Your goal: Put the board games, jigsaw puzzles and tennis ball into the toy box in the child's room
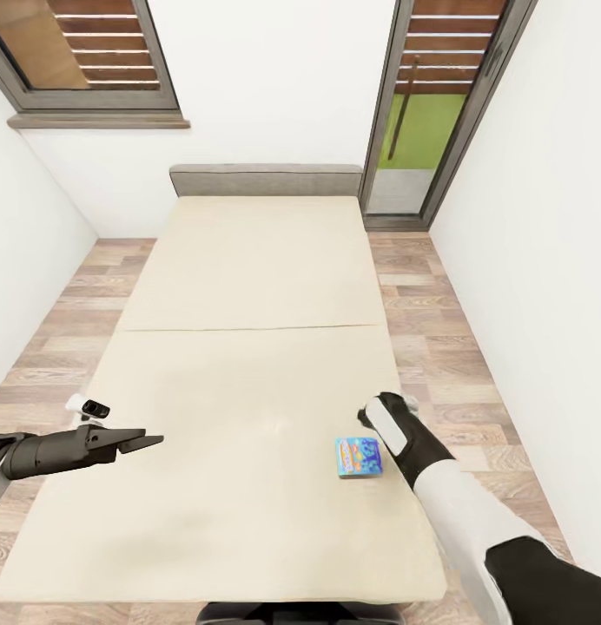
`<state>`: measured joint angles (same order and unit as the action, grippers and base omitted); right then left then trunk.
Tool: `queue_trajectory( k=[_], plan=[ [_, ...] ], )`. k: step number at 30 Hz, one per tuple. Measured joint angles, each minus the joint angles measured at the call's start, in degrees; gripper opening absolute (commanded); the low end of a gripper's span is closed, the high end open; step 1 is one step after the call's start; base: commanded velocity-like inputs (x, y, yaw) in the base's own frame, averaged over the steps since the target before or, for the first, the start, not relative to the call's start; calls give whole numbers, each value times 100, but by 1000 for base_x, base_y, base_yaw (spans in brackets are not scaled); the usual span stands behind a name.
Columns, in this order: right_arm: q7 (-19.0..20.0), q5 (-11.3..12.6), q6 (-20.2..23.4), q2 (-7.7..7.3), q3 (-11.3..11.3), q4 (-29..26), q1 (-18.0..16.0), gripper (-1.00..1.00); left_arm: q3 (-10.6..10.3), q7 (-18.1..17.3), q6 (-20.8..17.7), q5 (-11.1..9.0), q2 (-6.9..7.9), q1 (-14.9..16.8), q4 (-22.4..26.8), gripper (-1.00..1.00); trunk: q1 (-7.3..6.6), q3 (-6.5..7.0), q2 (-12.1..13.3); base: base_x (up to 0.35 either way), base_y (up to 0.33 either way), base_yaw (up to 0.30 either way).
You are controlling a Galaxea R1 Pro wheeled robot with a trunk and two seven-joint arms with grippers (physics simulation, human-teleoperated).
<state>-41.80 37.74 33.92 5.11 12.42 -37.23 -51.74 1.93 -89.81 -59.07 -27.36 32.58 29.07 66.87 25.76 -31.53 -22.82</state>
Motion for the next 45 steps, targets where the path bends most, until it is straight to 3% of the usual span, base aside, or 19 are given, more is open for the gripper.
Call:
queue_trajectory(
  k=[5, 9, 18, 24, 27, 45],
  plan=[
    [39, 10, -150, 7, -66, 1357, -949, 100, -3, 0, 0, -1, 0, 0, -1, 100, -1, 0, 0, 0, 0, 0],
    [48, 22, -243, 101, -76, 1635, -1154, 100, -4, 0, 0, 4, 0, 0, -1, 100, -1, -1, 0, 0, 0, 0],
    [192, -50, -471, 294, 56, 1708, -1175, 100, 7, 0, 0, 5, 0, 0, -42, 100, -1, -1, 0, 0, 0, 0],
    [881, -64, -885, 379, 786, 1703, -1132, 100, 8, 0, 0, 5, 0, 0, -52, 100, -1, -1, 0, 0, 0, 0],
    [1063, -56, -1057, 380, 952, 1712, -1118, 100, 5, 0, 0, 5, 0, 0, -53, 100, -1, -1, 0, 0, 0, 0],
    [1222, -64, -1198, 333, 1066, 1736, -1109, 100, 6, 0, 0, 5, 0, -2, -53, 100, -1, -62, 0, 0, 0, 0]
  ],
)
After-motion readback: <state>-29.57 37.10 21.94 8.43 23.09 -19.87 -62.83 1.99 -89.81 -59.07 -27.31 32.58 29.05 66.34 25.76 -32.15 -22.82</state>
